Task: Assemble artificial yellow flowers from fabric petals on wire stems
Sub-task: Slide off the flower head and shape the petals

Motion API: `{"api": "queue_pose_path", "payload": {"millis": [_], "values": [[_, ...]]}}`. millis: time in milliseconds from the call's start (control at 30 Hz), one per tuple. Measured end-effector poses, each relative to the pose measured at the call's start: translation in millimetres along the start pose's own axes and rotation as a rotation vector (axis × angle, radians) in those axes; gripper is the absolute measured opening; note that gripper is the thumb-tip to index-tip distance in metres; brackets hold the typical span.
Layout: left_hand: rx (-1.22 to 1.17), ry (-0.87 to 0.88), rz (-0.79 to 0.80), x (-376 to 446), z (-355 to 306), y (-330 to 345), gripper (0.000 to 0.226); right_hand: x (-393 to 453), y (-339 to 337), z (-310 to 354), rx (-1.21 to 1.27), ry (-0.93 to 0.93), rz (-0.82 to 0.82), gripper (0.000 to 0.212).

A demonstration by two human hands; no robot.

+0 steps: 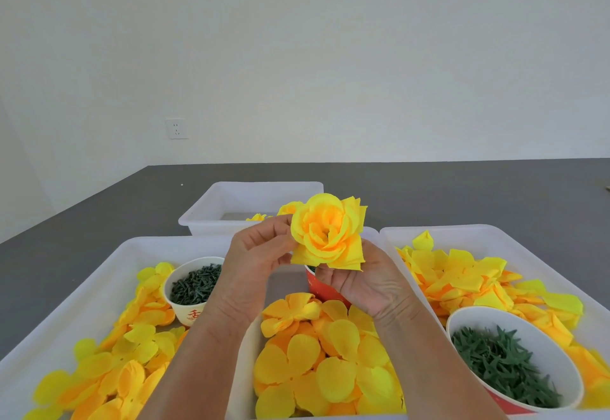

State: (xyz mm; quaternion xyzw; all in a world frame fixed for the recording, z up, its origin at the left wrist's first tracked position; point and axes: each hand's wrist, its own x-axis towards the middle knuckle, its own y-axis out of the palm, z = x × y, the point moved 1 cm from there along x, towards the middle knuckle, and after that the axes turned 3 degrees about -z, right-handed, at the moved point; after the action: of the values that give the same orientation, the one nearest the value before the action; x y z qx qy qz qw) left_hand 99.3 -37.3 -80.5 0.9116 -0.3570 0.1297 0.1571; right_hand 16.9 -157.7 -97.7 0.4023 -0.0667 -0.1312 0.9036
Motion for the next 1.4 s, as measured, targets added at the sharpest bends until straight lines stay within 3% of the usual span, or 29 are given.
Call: {"api": "queue_pose_path", "payload": {"millis": [133,233,367,433,500,567,633,733,867,1000,1133,1400], "values": [[0.03,0.049,0.019,-2,-2,0,0.025,2,-4,-2,0.05,0.03,-0.027,0.072],[0.029,0.05,0.01,-2,-1,0,0.01,3,-6,-2,0.024,0.031,-0.015,0.052],[0.036,0.046,-0.029,1,1,-2,0.025,0,-6,-4,-0.001,0.019,-0.006,0.014],[0.034,0.046,-0.026,0,0,-1,0.023,-1,-5,-4,0.005,0.023,0.014,0.015],[0.026,0.041,-0.021,0,-1,0,0.021,-1,-4,-4,0.044,0.038,0.03,0.044],[-0.005,0.029,-0.011,-1,-1,1,0.018,0,-3,-4,0.045,0.048,0.013,0.06],[-0.034,0.016,0.007,-2,-2,2,0.012,2,-3,-4,0.1,0.034,0.006,0.054],[-0.021,-0.012,0.027,-3,-2,3,0.015,3,-4,-3,0.157,-0.013,0.012,0.028],[-0.02,-0.032,0.031,-4,-3,4,0.017,5,-6,-3,0.22,-0.027,0.019,0.04],[0.036,-0.023,0.054,-3,-3,3,0.03,8,-10,-4,0.236,-0.033,-0.057,0.02],[0.049,-0.019,0.068,-3,-1,2,0.032,9,-12,-4,0.247,-0.036,-0.06,0.019],[0.082,0.006,0.059,-3,1,5,0.017,7,-10,-3,0.245,-0.017,-0.056,0.015]]}}
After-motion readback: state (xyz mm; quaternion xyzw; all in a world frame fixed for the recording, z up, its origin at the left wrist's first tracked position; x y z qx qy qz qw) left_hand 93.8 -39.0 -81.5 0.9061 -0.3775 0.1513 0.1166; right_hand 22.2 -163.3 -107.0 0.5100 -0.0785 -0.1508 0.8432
